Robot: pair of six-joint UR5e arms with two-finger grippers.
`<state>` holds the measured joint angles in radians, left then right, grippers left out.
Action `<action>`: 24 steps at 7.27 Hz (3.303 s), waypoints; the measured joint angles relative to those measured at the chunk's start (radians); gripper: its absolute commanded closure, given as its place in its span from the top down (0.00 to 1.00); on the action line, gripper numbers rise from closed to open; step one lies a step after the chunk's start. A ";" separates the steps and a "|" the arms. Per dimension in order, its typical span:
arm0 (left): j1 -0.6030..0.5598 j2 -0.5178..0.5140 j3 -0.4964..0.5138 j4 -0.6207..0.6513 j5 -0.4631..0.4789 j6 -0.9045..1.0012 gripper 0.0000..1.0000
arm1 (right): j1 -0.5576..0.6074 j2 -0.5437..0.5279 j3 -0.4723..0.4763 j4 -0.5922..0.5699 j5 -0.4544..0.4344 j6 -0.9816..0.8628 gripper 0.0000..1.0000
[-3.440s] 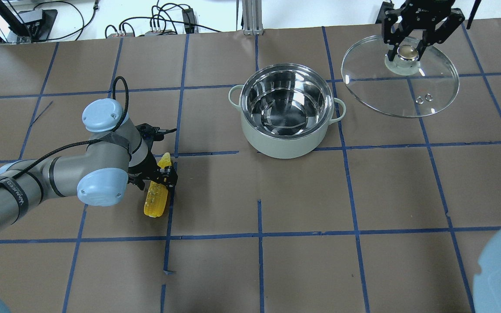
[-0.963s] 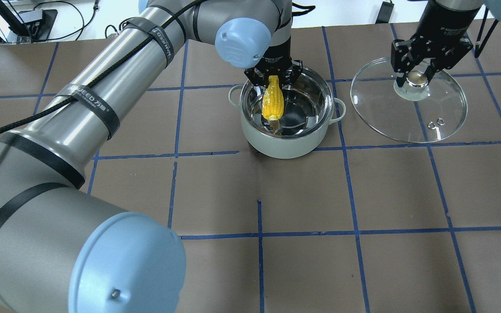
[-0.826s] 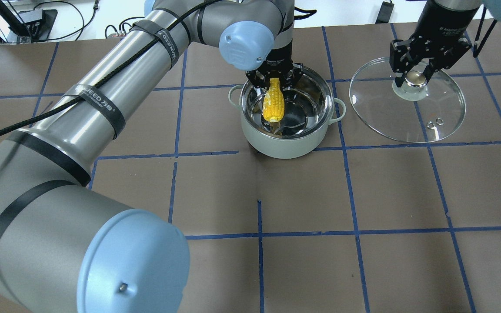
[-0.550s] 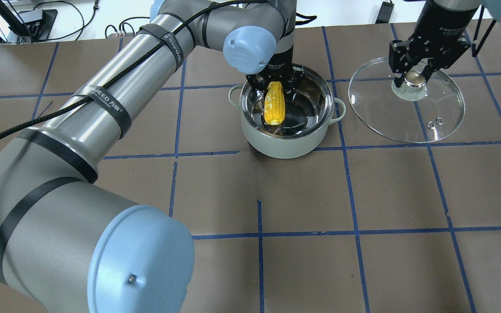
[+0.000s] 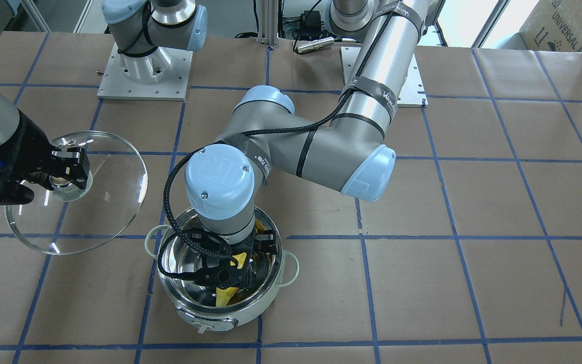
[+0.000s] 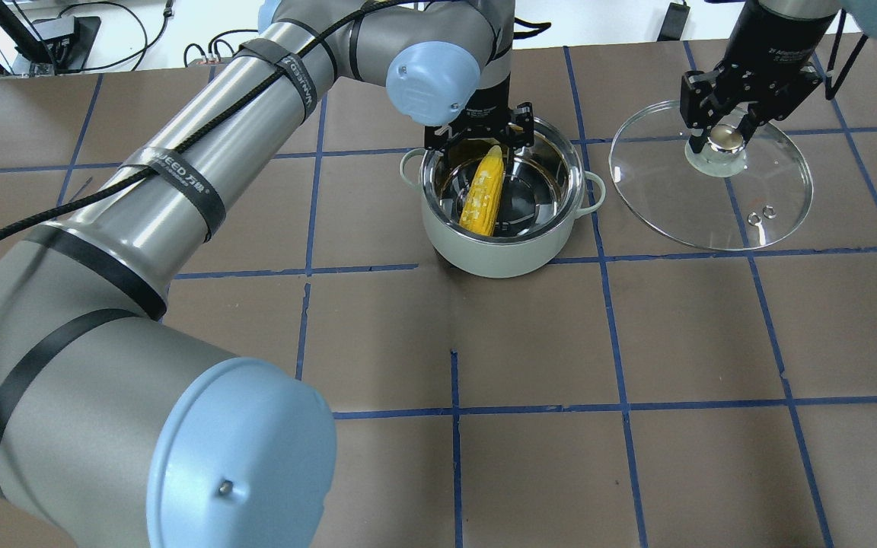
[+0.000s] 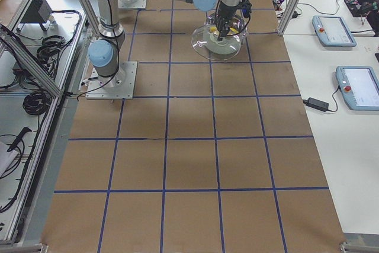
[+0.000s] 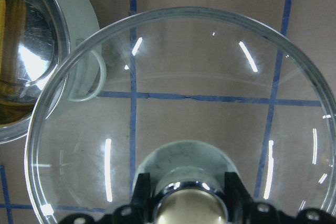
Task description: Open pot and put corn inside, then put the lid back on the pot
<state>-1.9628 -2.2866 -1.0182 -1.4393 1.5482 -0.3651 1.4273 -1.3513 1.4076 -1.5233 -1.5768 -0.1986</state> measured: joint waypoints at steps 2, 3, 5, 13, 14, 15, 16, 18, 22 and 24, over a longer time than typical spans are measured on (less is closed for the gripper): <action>0.053 0.065 -0.018 -0.064 -0.002 0.050 1.00 | 0.052 0.004 -0.009 -0.017 0.012 0.034 0.26; 0.094 0.111 -0.034 -0.123 -0.001 0.127 1.00 | 0.110 0.022 -0.011 -0.047 0.013 0.090 0.26; 0.189 0.261 -0.139 -0.189 0.002 0.227 1.00 | 0.245 0.114 -0.058 -0.122 0.002 0.214 0.27; 0.437 0.738 -0.538 -0.151 0.003 0.422 1.00 | 0.391 0.342 -0.243 -0.164 0.003 0.313 0.28; 0.440 0.740 -0.548 -0.141 0.004 0.423 1.00 | 0.391 0.346 -0.242 -0.166 0.003 0.310 0.41; 0.441 0.740 -0.551 -0.138 0.004 0.424 1.00 | 0.389 0.347 -0.241 -0.167 0.002 0.309 0.51; 0.444 0.739 -0.544 -0.140 0.010 0.425 1.00 | 0.386 0.347 -0.240 -0.168 0.001 0.309 0.59; 0.466 0.714 -0.482 -0.192 0.041 0.425 1.00 | 0.385 0.346 -0.242 -0.169 -0.003 0.313 0.82; 0.470 0.673 -0.410 -0.259 0.044 0.446 1.00 | 0.382 0.313 -0.317 -0.147 -0.026 0.315 0.90; 0.463 0.678 -0.415 -0.259 0.042 0.444 1.00 | 0.326 0.257 -0.310 -0.123 -0.032 0.235 1.00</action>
<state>-1.4997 -1.6088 -1.4335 -1.6985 1.5902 0.0789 1.7530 -1.0945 1.0975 -1.6467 -1.6087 0.0369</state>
